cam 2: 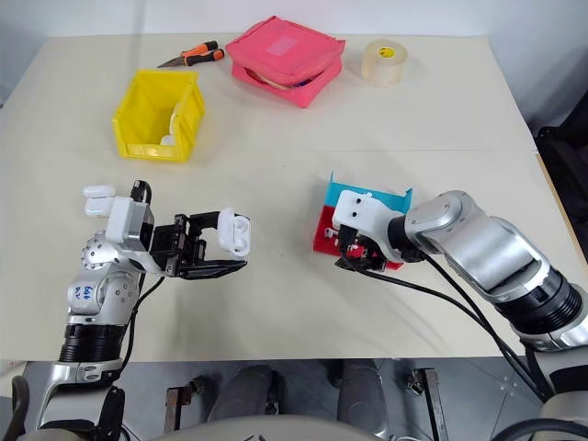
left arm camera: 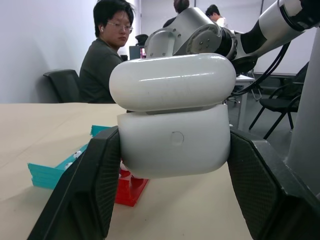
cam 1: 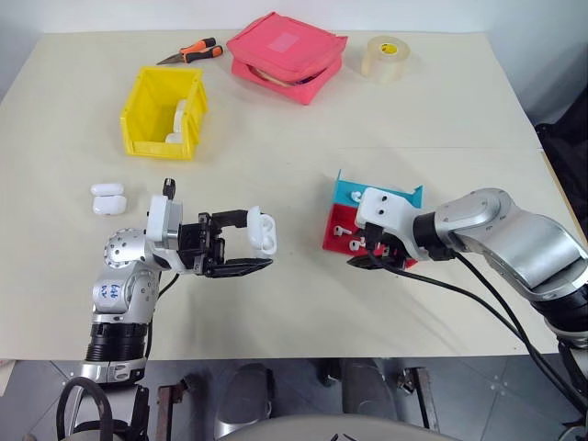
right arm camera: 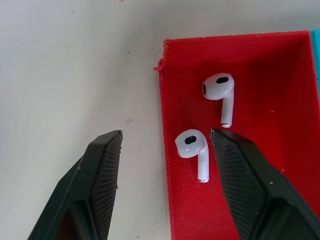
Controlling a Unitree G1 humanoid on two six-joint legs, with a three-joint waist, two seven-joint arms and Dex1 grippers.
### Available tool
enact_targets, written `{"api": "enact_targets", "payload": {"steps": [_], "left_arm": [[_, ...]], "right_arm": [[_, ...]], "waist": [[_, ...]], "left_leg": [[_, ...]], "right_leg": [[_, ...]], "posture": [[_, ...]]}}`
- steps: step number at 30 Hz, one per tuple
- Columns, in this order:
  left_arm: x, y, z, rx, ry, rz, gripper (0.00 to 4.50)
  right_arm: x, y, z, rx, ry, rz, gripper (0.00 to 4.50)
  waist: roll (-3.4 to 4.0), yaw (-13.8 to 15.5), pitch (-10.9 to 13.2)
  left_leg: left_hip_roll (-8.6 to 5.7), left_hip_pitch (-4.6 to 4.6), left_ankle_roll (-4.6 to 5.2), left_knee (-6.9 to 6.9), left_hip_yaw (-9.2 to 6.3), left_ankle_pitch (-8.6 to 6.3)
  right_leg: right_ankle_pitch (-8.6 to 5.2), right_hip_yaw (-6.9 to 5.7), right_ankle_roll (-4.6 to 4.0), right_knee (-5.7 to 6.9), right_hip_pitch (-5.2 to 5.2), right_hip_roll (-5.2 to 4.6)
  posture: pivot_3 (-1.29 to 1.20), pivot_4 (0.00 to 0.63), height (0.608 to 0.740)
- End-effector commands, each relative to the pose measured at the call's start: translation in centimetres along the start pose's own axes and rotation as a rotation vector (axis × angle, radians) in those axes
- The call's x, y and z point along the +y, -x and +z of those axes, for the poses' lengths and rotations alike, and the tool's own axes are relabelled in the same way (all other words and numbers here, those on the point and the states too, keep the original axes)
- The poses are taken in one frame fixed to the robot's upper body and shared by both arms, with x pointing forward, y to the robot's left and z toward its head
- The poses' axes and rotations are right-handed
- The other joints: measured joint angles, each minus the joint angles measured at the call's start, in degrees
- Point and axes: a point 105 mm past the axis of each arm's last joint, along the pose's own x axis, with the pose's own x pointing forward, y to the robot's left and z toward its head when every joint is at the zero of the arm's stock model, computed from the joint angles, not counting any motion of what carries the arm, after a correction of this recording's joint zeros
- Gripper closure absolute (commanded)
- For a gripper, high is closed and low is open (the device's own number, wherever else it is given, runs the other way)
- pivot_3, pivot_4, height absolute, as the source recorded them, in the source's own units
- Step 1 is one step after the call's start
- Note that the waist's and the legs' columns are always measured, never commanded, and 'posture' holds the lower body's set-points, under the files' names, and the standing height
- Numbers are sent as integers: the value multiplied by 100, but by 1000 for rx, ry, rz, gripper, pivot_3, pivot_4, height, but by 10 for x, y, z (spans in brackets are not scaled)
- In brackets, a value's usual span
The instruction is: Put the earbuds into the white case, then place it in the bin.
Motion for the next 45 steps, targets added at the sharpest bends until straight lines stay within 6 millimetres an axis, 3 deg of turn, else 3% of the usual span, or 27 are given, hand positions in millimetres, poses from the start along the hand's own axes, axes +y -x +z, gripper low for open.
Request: {"api": "enact_targets", "payload": {"steps": [1,28,31,36,45], "left_arm": [[-3,-2,10,-20,-51,-12,1707],[-3,-2,11,-15,-61,7,1707],[-2,-1,11,-15,-63,10,1707],[-1,-1,11,-15,-66,13,1707],[-2,-1,11,-18,-64,13,1707]], "right_arm": [[-3,1,7,-14,42,-9,1598],[-3,-11,-1,24,35,12,1598],[-3,-12,-2,28,35,16,2219],[-3,-14,-1,22,34,17,3934],[-5,-8,3,-8,40,-1,4056]], "waist": [[0,-2,0],[1,-29,0],[1,-30,0],[1,-34,0],[1,-97,0]], "left_leg": [[0,0,0,0,0,0],[1,0,0,0,-1,0],[1,0,0,0,-1,0],[1,0,0,0,-1,0],[1,0,0,0,-2,0]], "right_leg": [[0,0,0,0,0,0],[0,-1,0,0,0,0],[0,-1,0,0,0,0],[0,-1,0,0,-1,0],[0,-2,0,0,0,0]], "posture": [[0,150,740],[0,150,740],[0,150,740],[0,150,740],[0,150,740]]}}
